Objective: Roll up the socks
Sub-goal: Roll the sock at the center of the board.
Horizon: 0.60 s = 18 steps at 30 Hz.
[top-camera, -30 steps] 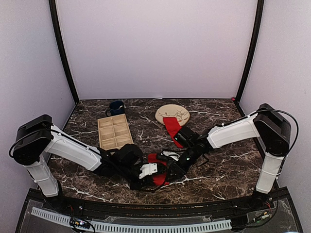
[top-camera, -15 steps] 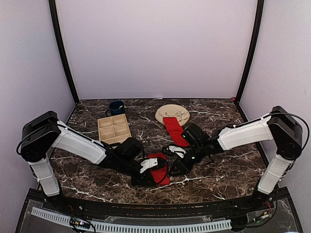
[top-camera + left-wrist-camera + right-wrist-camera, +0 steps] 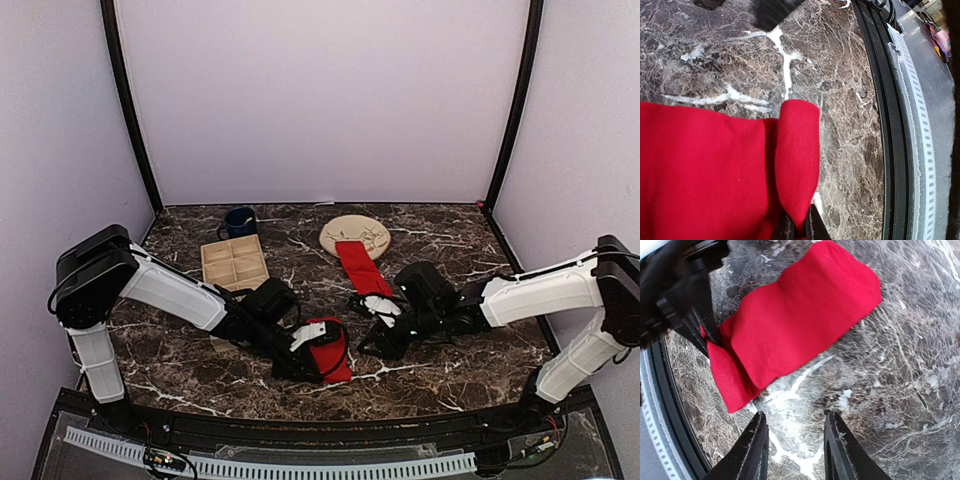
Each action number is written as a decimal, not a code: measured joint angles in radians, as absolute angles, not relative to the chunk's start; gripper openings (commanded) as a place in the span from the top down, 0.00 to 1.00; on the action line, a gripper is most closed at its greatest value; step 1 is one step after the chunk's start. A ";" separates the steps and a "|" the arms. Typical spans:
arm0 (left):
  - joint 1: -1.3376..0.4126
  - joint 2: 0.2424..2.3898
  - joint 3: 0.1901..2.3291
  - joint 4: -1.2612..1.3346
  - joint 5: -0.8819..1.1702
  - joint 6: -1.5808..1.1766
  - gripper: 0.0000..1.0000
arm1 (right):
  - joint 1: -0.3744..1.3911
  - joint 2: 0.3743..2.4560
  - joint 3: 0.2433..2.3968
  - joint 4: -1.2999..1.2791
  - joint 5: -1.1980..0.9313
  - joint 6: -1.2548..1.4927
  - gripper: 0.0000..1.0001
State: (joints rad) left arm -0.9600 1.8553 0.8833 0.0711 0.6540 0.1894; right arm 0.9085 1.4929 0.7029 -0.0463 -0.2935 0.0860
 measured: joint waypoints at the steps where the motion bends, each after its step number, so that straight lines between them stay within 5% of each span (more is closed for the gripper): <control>1: -0.957 1.861 0.889 0.066 0.666 0.189 0.96 | 0.924 1.487 0.696 -0.039 -0.275 0.083 0.65; 18: -0.917 1.921 0.950 -0.010 0.792 0.187 0.96 | 1.153 1.480 0.662 0.025 -0.054 0.000 0.61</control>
State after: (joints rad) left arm -0.9173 1.9205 0.9504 -0.0097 0.7921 0.1871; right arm 1.1526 1.4799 0.6624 0.0250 -0.0540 0.0002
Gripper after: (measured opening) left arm 0.076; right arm 0.379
